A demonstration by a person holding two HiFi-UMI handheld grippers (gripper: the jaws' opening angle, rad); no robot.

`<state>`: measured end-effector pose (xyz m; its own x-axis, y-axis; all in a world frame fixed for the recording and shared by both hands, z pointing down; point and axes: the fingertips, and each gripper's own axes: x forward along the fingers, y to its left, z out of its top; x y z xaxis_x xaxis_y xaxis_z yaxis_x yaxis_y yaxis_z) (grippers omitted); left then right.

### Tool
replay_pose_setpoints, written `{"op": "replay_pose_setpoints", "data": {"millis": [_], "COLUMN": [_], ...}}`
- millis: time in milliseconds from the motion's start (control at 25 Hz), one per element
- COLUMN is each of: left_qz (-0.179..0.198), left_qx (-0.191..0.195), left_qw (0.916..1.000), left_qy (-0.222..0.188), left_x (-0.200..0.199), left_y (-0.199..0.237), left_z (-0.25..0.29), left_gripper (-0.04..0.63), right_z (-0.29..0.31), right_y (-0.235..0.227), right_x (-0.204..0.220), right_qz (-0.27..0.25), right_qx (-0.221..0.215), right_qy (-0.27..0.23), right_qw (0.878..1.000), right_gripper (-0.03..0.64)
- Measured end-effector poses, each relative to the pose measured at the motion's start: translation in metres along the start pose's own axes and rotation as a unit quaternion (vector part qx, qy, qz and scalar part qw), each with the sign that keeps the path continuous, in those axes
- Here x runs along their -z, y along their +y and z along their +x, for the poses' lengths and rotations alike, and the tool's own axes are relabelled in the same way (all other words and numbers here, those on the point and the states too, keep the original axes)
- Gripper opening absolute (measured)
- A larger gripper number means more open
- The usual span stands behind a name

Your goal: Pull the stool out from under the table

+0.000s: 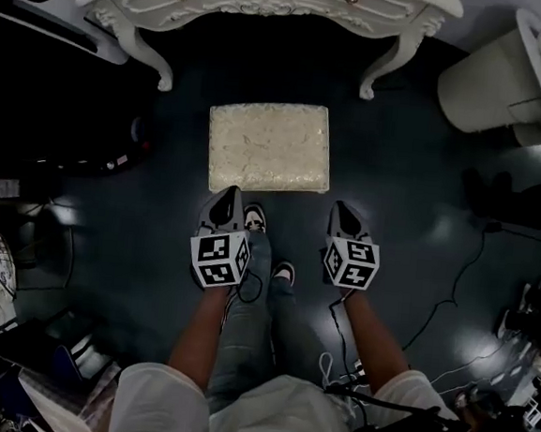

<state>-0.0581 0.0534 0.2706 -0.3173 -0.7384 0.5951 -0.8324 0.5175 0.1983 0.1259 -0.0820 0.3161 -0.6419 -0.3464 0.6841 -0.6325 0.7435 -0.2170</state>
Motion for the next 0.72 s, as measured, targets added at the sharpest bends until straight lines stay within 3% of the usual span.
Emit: {"op": "replay_pose_setpoints", "data": {"millis": [320, 520, 720], "left_qz": [0.047, 0.023, 0.024], "left_qx": [0.019, 0.017, 0.025], "left_qw": [0.9977, 0.9959, 0.9916], "left_qy": [-0.046, -0.085, -0.124], "left_x": [-0.114, -0.164, -0.209], "left_y": [-0.028, -0.049, -0.074], "left_z": [-0.059, -0.101, -0.135], "left_gripper": [0.009, 0.009, 0.009], "right_z": [-0.068, -0.11, -0.15], "right_y": [0.031, 0.056, 0.074], "right_x": [-0.112, -0.165, -0.219], "right_qz": [0.026, 0.037, 0.044], "right_qx": [-0.004, -0.028, -0.053], "right_qy": [-0.057, -0.097, -0.154], "right_qw": [0.998, 0.994, 0.986], "right_gripper": [0.0, 0.0, 0.0]}}
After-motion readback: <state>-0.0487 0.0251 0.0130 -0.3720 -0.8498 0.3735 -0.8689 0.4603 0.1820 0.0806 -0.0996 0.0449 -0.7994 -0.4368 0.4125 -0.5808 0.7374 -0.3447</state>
